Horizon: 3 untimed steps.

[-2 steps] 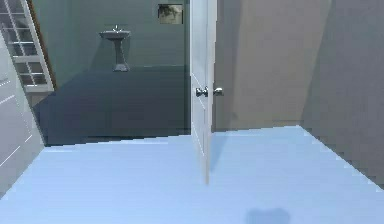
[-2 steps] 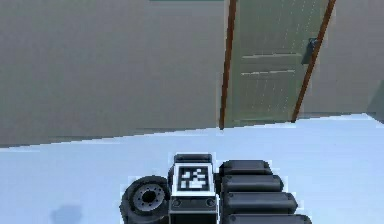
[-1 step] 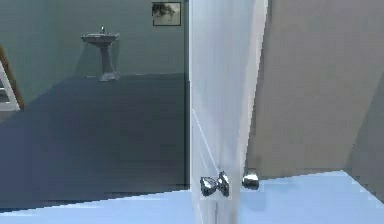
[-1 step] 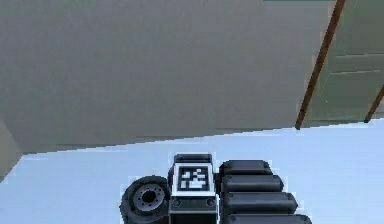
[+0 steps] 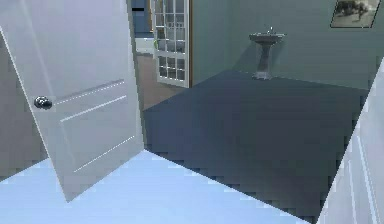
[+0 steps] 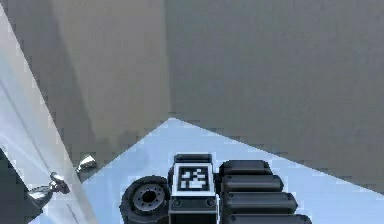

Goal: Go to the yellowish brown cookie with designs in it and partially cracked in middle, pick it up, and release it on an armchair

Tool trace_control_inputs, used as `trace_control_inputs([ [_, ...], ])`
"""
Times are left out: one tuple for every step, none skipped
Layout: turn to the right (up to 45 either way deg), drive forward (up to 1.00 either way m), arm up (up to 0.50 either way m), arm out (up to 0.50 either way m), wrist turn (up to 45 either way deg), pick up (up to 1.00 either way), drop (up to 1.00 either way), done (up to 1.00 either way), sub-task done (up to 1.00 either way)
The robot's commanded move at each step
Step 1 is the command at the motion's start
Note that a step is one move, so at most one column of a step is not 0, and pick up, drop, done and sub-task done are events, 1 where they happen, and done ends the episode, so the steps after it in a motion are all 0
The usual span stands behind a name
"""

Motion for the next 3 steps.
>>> trace_control_inputs([
  [0.0,1.00,0.00,0.00,0.0,0.00,0.00,0.00,0.00],
  [0.0,0.90,0.00,0.00,0.0,0.00,0.00,0.00,0.00],
  [-24.0,0.00,0.00,0.00,0.0,0.00,0.00,0.00,0.00],
])
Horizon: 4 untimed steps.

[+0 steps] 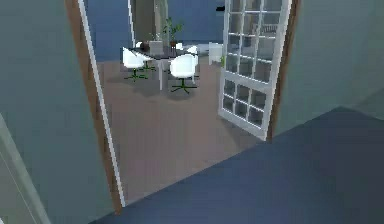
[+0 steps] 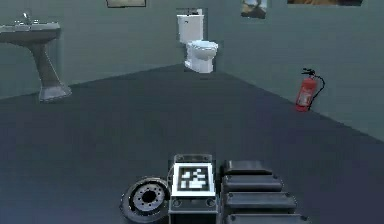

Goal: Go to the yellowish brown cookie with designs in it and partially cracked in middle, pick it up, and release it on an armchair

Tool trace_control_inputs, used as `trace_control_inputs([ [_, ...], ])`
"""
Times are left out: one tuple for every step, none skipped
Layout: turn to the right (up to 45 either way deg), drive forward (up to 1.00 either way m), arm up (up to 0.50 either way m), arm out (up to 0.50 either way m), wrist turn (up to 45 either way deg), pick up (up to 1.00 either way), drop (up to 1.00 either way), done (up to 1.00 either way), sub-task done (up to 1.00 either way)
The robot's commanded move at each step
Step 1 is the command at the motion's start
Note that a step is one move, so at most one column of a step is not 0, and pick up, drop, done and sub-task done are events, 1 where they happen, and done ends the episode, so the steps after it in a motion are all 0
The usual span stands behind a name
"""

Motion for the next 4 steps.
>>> trace_control_inputs([
  [0.0,1.00,0.00,0.00,0.0,0.00,0.00,0.00,0.00],
  [-6.0,0.00,0.00,0.00,0.0,0.00,0.00,0.00,0.00],
  [0.0,0.25,0.00,0.00,0.0,0.00,0.00,0.00,0.00],
  [3.0,0.00,0.00,0.00,0.0,0.00,0.00,0.00,0.00],
])
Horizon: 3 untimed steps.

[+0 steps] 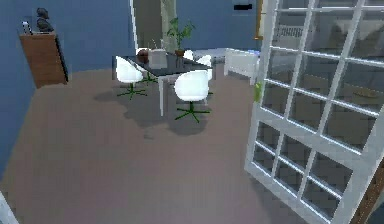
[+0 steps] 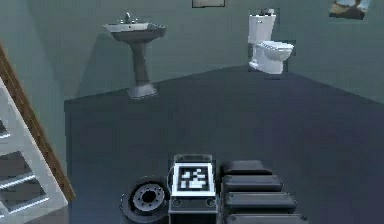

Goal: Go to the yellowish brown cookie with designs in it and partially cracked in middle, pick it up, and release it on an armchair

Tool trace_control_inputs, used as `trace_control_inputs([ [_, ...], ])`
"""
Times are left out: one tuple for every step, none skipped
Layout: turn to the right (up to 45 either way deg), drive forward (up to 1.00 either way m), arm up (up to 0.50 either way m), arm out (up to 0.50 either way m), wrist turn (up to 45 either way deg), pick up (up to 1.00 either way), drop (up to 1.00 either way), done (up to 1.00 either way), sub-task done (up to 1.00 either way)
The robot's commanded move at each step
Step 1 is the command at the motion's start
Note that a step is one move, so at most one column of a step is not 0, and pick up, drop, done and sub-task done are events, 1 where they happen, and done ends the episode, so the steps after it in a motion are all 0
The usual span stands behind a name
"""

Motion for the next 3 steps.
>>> trace_control_inputs([
  [0.0,1.00,0.00,0.00,0.0,0.00,0.00,0.00,0.00],
  [0.0,0.55,0.00,0.00,0.0,0.00,0.00,0.00,0.00],
  [0.0,0.55,0.00,0.00,0.0,0.00,0.00,0.00,0.00],
])
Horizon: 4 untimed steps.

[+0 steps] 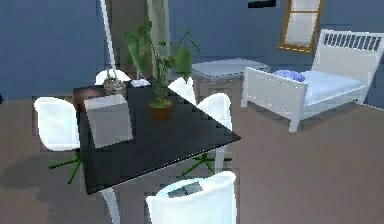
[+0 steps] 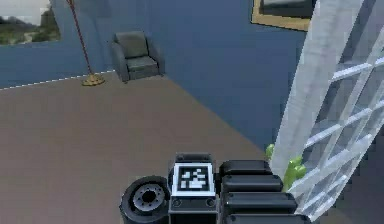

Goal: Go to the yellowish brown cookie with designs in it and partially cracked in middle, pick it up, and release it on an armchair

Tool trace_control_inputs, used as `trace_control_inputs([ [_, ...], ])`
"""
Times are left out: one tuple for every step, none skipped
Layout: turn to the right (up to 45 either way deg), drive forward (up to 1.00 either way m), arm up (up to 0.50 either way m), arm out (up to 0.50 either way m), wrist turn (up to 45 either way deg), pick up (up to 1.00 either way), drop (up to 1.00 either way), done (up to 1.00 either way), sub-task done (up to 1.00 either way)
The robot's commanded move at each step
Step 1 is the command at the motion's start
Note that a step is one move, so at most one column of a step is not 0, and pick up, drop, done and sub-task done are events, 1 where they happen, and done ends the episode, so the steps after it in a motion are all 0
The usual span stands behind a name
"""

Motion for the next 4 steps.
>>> trace_control_inputs([
  [45.0,0.00,0.00,0.00,0.0,0.00,0.00,0.00,0.00],
  [12.0,0.00,0.00,0.00,0.0,0.00,0.00,0.00,0.00],
  [0.0,0.45,0.00,0.00,0.0,0.00,0.00,0.00,0.00],
  [24.0,0.00,0.00,0.00,0.0,0.00,0.00,0.00,0.00],
])
